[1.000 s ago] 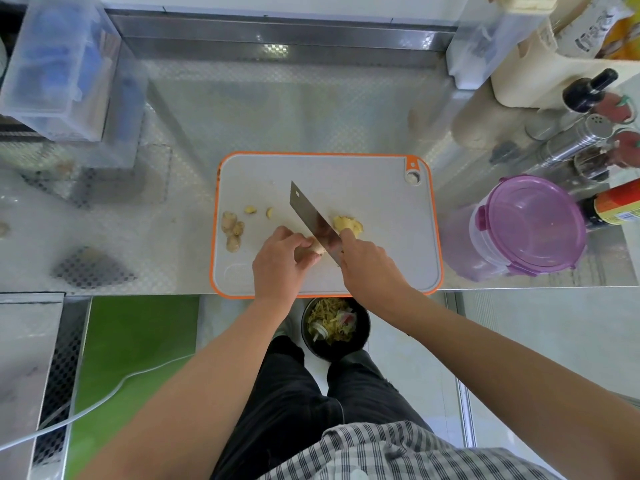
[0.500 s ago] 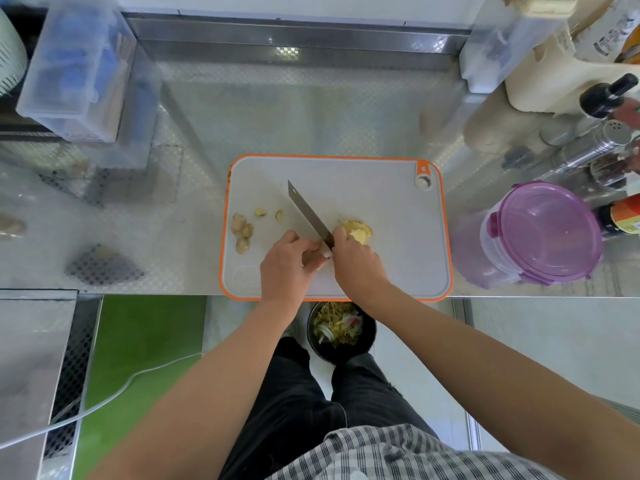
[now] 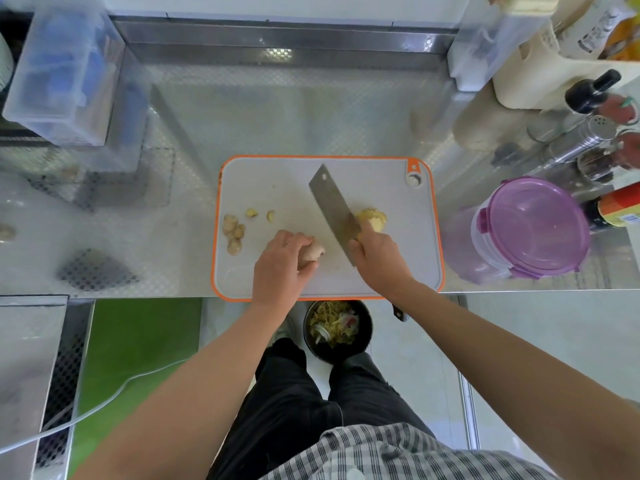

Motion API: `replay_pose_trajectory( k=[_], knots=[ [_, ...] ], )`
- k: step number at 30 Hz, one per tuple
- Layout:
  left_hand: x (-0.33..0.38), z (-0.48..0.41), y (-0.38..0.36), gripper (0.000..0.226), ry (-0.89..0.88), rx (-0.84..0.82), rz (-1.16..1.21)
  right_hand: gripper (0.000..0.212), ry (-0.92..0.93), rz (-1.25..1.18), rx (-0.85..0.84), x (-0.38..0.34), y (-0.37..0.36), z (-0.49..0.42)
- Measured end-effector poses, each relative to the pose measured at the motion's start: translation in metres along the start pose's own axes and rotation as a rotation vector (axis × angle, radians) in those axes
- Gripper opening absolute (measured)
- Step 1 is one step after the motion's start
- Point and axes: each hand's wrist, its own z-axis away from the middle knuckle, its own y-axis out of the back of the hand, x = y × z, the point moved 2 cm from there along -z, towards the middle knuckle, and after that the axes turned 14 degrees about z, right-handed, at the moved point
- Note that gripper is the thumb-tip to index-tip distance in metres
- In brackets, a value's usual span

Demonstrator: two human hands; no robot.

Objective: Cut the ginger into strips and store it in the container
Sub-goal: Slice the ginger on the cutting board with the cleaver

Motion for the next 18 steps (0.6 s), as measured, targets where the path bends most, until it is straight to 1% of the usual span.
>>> replay_pose_trajectory(
  k=[2,3,5,7,10,11,13,15,18],
  knots=[
    [0.001,-0.001,-0.003,0.036,0.005,0.005,-0.002,0.015,0.034,-0.001,-0.062,0.001,-0.005,0.007],
    [0.002,-0.002,-0.005,0.036,0.0,0.005,-0.002,0.012,0.027,0.004,-0.072,0.004,-0.006,0.008],
    [0.006,-0.004,-0.007,0.036,-0.016,-0.005,0.005,0.015,-0.013,0.023,-0.048,0.014,-0.003,0.007],
    [0.013,-0.008,-0.011,0.037,-0.033,-0.016,0.007,0.02,-0.094,0.031,0.001,0.028,0.003,0.004],
    [0.022,-0.012,-0.019,0.038,-0.038,-0.031,0.006,0.018,-0.17,0.035,0.045,0.04,0.014,0.003],
    [0.024,-0.013,-0.021,0.038,-0.032,-0.037,0.002,0.019,-0.159,0.032,0.042,0.039,0.017,0.004],
    [0.023,-0.012,-0.023,0.035,-0.026,-0.038,0.0,0.019,-0.078,0.031,0.016,0.03,0.018,0.01],
    [0.02,-0.011,-0.023,0.032,-0.036,-0.029,0.006,0.011,0.001,0.02,-0.011,0.02,0.016,0.017],
    [0.018,-0.011,-0.022,0.028,-0.039,-0.011,0.029,0.011,0.026,0.018,0.001,0.01,0.016,0.023]
  ],
)
